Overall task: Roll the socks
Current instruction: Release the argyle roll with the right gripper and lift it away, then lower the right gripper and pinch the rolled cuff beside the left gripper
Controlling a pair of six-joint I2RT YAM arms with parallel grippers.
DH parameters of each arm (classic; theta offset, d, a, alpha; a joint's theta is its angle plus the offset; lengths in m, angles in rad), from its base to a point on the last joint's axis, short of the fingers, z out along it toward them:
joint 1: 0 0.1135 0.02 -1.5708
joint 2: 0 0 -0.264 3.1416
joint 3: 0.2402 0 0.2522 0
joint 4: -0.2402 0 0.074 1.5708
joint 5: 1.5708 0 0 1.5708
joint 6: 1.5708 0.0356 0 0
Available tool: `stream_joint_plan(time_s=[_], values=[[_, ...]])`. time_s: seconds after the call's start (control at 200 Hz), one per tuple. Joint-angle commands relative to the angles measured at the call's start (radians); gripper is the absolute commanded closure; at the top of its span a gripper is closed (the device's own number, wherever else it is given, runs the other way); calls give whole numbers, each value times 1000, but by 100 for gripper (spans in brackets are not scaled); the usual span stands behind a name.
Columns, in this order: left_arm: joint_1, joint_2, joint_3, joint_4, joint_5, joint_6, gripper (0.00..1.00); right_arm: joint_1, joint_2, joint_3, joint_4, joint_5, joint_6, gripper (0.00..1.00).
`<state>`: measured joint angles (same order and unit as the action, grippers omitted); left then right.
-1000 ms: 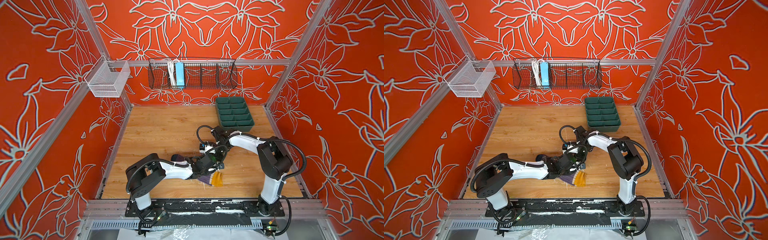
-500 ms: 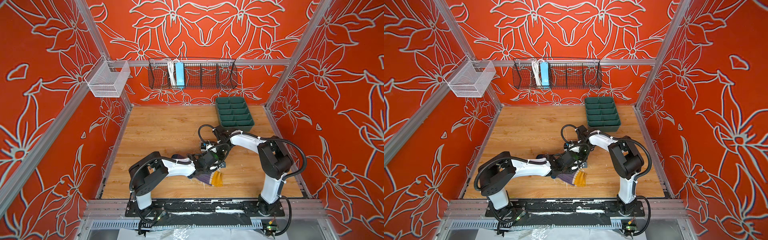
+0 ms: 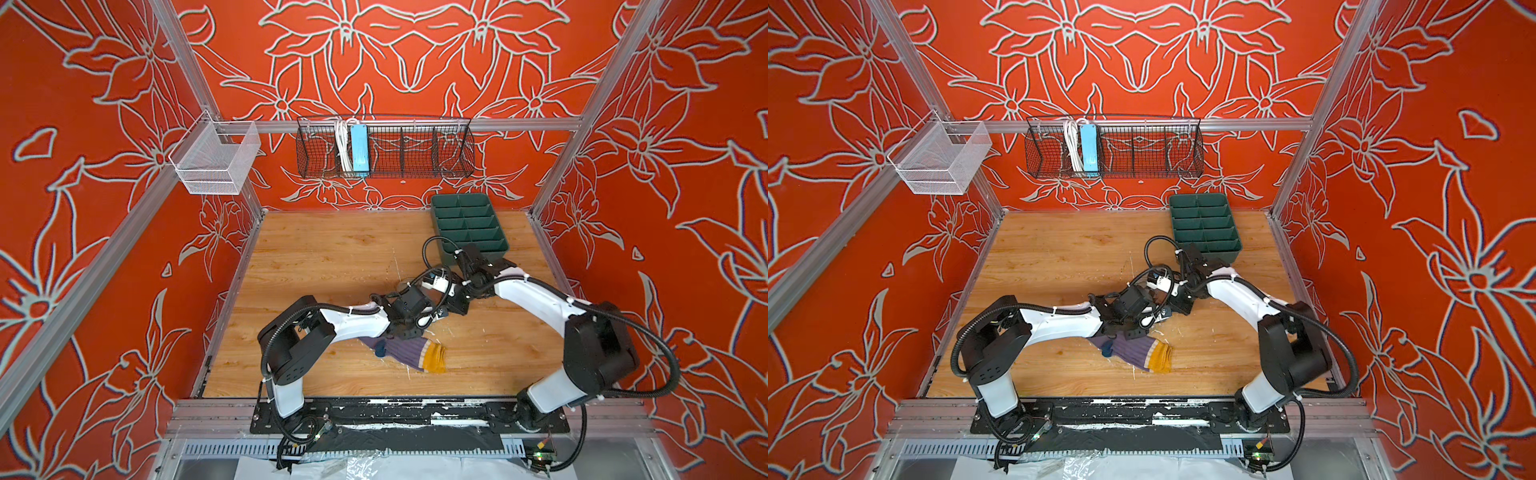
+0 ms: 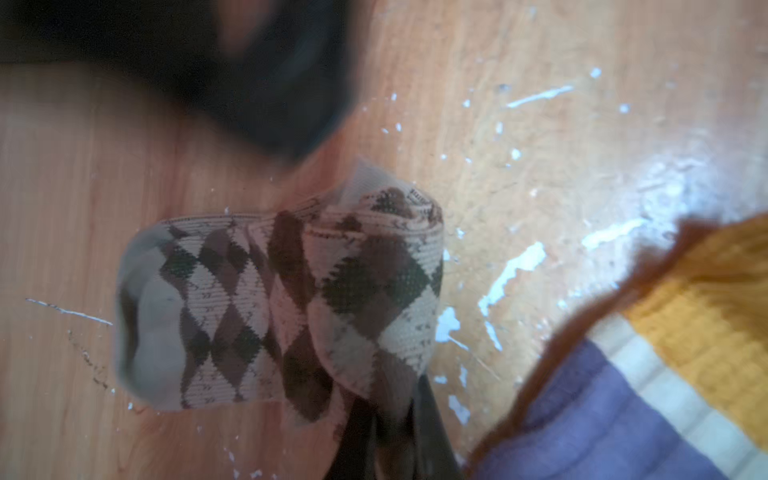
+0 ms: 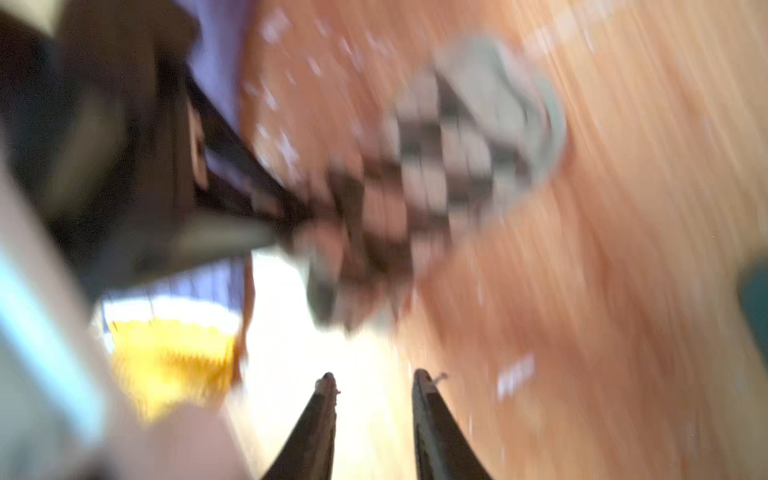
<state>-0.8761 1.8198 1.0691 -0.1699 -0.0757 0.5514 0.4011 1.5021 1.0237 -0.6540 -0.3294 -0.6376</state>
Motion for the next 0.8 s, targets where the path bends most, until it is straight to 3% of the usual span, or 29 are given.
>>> stream_joint_plan(time_s=[0.0, 0.165, 0.255, 0.32, 0.46, 0.57, 0.661, 0.796], values=[[32, 80, 54, -194, 80, -49, 100, -40, -115, -86, 71, 183, 123, 65], [70, 161, 221, -417, 263, -74, 100, -70, -287, -176, 253, 517, 278, 67], [82, 193, 283, -494, 343, -67, 100, -70, -385, -217, 320, 591, 277, 69], [93, 208, 315, -546, 412, -46, 100, -70, -472, -244, 327, 516, 207, 69], [132, 265, 404, -682, 544, -3, 100, -66, -672, -308, 242, 156, -47, 71], [165, 323, 470, -768, 612, 8, 100, -43, -800, -365, 203, -6, -204, 70], [191, 364, 512, -808, 639, 3, 100, 20, -833, -395, 175, -24, -310, 66], [219, 386, 529, -807, 646, -13, 100, 197, -743, -417, 183, 92, -450, 61]])
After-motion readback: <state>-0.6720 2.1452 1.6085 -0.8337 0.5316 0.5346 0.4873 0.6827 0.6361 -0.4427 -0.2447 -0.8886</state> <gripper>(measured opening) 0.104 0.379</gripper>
